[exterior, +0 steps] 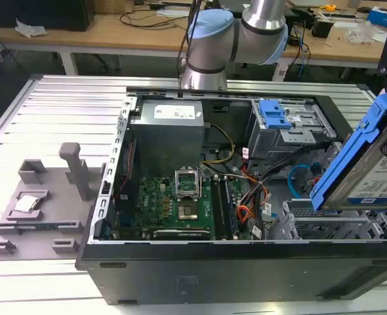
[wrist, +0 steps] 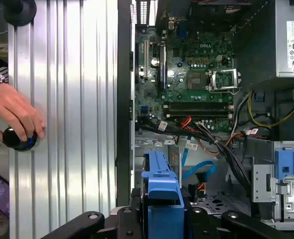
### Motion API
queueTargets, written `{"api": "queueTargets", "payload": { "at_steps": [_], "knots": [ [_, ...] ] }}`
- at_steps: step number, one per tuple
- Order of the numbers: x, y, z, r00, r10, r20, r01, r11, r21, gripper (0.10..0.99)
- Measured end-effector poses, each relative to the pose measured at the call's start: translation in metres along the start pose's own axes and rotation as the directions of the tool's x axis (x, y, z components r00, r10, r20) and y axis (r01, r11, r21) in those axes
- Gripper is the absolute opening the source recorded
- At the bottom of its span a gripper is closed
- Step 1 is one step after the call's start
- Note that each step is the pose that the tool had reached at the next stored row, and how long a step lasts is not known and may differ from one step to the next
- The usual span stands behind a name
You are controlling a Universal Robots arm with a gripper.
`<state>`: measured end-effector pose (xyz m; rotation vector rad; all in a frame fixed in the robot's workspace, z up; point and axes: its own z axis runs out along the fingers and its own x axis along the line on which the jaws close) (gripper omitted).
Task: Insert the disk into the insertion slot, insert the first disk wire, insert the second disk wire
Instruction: 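Insert the disk into the insertion slot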
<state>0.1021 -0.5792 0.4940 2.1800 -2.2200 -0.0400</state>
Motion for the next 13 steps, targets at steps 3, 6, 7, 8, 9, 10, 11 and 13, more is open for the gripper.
{"api": "queueTargets", "payload": {
  "at_steps": [3,6,7,8,9,10,11,13],
  "knots": [
    [0.0000,-0.0002,0.0051,1.0000,0.000,0.0001,0.000,1.0000,0.000,0.365],
    [0.0000,-0.0003,0.0084,1.0000,0.000,0.0000,0.000,1.0000,0.000,0.365],
    [0.0000,-0.0004,0.0091,1.0000,0.000,0.0001,0.000,1.0000,0.000,0.365],
    [0.0000,-0.0004,0.0100,1.0000,0.000,0.0000,0.000,1.0000,0.000,0.365],
    [0.0000,-0.0004,0.0107,1.0000,0.000,0.0001,0.000,1.0000,0.000,0.365],
    [0.0000,-0.0005,0.0124,1.0000,0.000,0.0001,0.000,1.0000,0.000,0.365],
    [0.0000,-0.0006,0.0141,1.0000,0.000,0.0000,0.000,1.0000,0.000,0.365],
    [-0.0001,-0.0007,0.0177,1.0000,0.000,-0.0001,0.000,1.0000,0.000,0.365]
  ]
}}
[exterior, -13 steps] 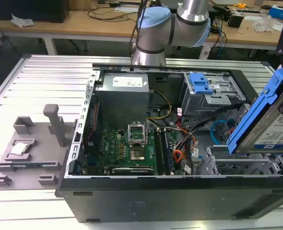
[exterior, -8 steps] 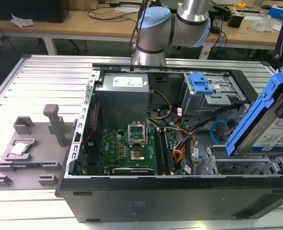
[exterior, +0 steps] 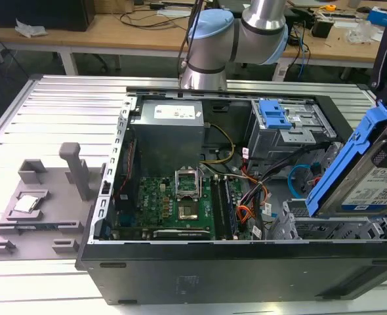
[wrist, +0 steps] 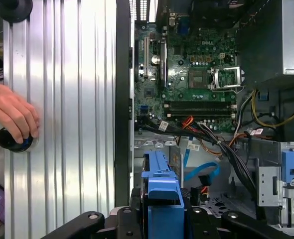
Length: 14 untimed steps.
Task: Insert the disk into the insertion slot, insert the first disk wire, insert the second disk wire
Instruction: 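Insert the disk into the insertion slot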
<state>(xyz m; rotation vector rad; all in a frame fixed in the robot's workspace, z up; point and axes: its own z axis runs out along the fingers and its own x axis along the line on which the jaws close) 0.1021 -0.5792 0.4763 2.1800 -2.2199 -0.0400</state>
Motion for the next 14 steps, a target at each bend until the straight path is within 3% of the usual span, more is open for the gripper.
{"api": "queueTargets", "payload": {
  "at_steps": [3,9,14],
  "knots": [
    [-0.0022,-0.0005,0.0118,1.0000,0.000,0.0020,0.000,1.0000,0.000,0.365],
    [-0.0132,-0.0005,0.0187,0.9999,0.000,0.0112,0.000,1.0000,0.000,0.365],
    [-0.0216,-0.0013,0.0289,0.9999,-0.001,0.0116,0.001,1.0000,-0.001,0.365]
  ]
}}
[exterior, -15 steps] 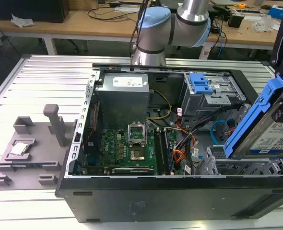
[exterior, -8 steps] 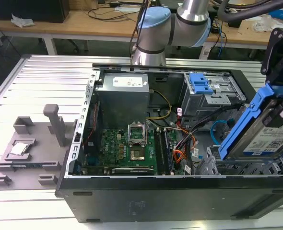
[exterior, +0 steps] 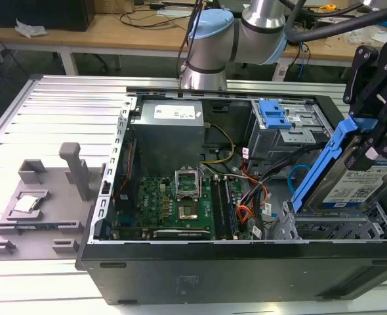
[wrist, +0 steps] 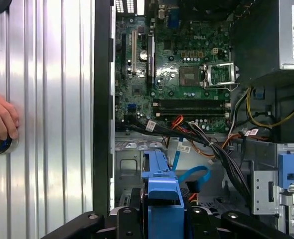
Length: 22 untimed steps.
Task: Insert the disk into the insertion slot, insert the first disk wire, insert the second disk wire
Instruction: 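Insert the disk into the insertion slot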
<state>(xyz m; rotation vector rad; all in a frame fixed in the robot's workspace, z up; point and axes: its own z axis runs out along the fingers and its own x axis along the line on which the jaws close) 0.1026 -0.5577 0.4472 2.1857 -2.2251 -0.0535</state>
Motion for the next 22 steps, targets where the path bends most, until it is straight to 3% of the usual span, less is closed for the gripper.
{"api": "queueTargets", "payload": {
  "at_steps": [6,22],
  "knots": [
    [-0.0013,-0.0002,0.0077,1.0000,0.000,0.0000,0.000,1.0000,0.000,0.365],
    [-0.0010,-0.0017,0.0450,1.0000,0.000,-0.0001,0.000,1.0000,-0.001,0.365]
  ]
}}
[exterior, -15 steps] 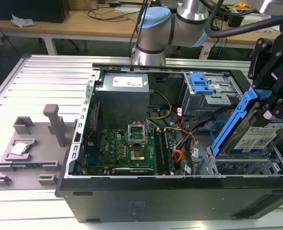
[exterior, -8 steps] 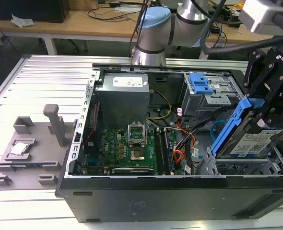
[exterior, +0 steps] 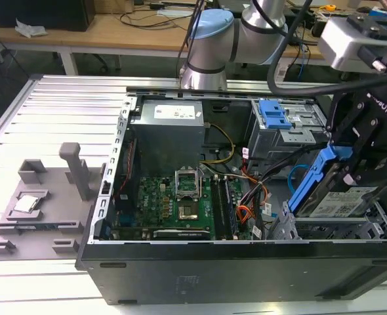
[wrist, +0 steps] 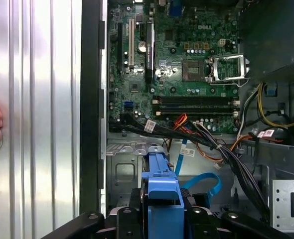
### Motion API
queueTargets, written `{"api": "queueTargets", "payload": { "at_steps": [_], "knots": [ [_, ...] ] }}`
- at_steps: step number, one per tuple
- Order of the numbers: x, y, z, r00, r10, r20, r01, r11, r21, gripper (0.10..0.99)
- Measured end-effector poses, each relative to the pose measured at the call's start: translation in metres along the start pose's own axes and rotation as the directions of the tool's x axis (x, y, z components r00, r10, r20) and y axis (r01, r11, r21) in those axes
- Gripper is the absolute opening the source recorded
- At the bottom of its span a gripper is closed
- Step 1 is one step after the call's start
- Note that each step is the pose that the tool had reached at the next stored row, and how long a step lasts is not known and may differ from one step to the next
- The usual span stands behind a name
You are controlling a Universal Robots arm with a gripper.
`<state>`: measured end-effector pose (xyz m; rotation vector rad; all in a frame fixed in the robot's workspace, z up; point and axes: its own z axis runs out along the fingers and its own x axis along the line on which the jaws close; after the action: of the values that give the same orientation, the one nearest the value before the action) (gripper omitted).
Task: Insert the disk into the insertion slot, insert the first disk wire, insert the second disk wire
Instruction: 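Insert the disk into the insertion slot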
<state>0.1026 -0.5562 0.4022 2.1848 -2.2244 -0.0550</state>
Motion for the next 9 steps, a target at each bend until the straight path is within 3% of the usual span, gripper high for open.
{"api": "queueTargets", "payload": {
  "at_steps": [9],
  "knots": [
    [0.0000,-0.0001,0.0021,1.0000,0.000,-0.0001,0.000,1.0000,0.000,0.376]
  ]
}}
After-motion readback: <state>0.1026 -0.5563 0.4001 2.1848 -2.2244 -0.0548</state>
